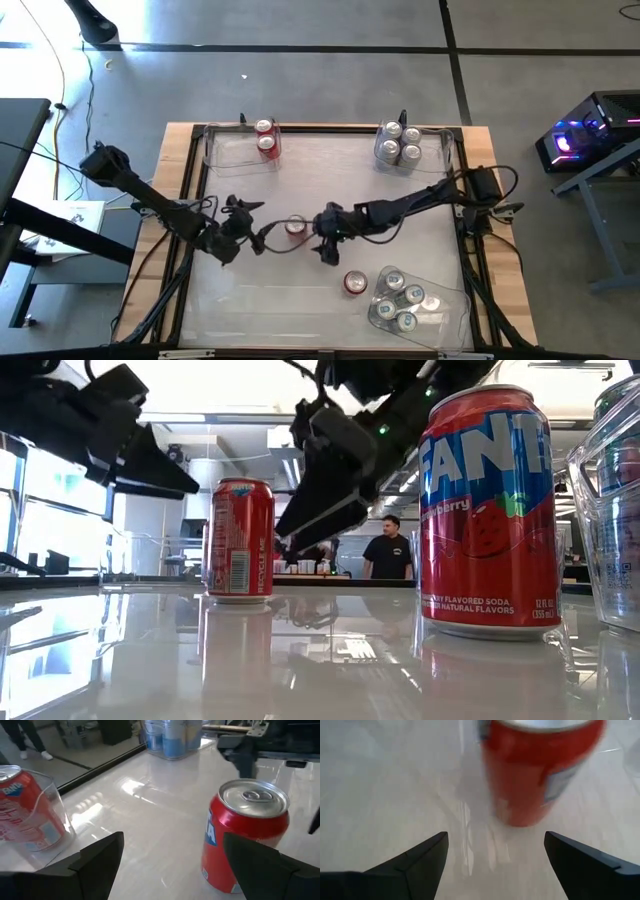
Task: Sort soda cans
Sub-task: Put the red soda can into the top left transparent bin
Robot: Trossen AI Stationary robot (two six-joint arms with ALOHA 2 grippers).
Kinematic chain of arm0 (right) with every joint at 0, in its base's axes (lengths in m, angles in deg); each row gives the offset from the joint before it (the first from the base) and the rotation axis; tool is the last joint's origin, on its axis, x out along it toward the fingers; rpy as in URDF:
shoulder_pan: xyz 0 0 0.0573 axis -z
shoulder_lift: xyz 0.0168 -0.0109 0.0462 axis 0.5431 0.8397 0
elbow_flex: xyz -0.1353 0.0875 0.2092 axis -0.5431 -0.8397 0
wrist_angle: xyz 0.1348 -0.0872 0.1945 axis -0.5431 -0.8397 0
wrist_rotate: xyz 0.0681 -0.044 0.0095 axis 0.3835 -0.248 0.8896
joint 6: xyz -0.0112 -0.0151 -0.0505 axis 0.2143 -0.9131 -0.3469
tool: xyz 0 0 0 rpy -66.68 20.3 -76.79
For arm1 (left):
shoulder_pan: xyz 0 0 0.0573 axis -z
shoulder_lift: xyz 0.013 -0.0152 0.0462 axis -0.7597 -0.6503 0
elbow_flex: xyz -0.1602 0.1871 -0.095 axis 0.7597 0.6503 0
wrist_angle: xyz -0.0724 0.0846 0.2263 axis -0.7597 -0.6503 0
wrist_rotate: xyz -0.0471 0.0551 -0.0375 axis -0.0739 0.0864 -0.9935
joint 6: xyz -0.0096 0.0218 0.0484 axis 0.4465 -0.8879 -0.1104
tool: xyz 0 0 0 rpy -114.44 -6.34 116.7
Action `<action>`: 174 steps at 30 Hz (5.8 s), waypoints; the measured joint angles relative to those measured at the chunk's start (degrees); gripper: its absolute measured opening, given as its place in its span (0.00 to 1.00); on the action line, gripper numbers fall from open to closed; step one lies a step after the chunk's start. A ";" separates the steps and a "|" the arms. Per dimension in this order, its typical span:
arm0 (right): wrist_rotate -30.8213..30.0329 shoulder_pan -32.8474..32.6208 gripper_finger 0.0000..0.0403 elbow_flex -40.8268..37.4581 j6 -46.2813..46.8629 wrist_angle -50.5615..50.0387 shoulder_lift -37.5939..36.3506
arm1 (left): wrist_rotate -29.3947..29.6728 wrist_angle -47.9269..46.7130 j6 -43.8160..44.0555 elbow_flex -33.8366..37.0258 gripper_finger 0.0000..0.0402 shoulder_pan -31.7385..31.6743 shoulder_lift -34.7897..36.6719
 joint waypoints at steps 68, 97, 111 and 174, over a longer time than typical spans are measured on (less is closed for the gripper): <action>-40.19 -13.36 0.81 0.02 12.00 -32.58 -12.13 | -30.66 -44.67 7.18 -44.55 0.83 -16.83 -20.06; -40.21 -13.92 0.81 0.02 12.01 -32.86 -12.09 | -30.36 -35.94 10.68 -32.24 0.70 -18.53 -19.22; -45.40 -17.43 0.81 0.02 17.57 -39.10 -12.09 | -25.79 -47.59 -0.44 -38.65 0.70 -33.22 2.94; -46.12 -19.01 0.81 0.02 14.97 -46.43 -16.02 | -46.31 -34.16 -24.02 -27.99 0.87 -81.67 0.30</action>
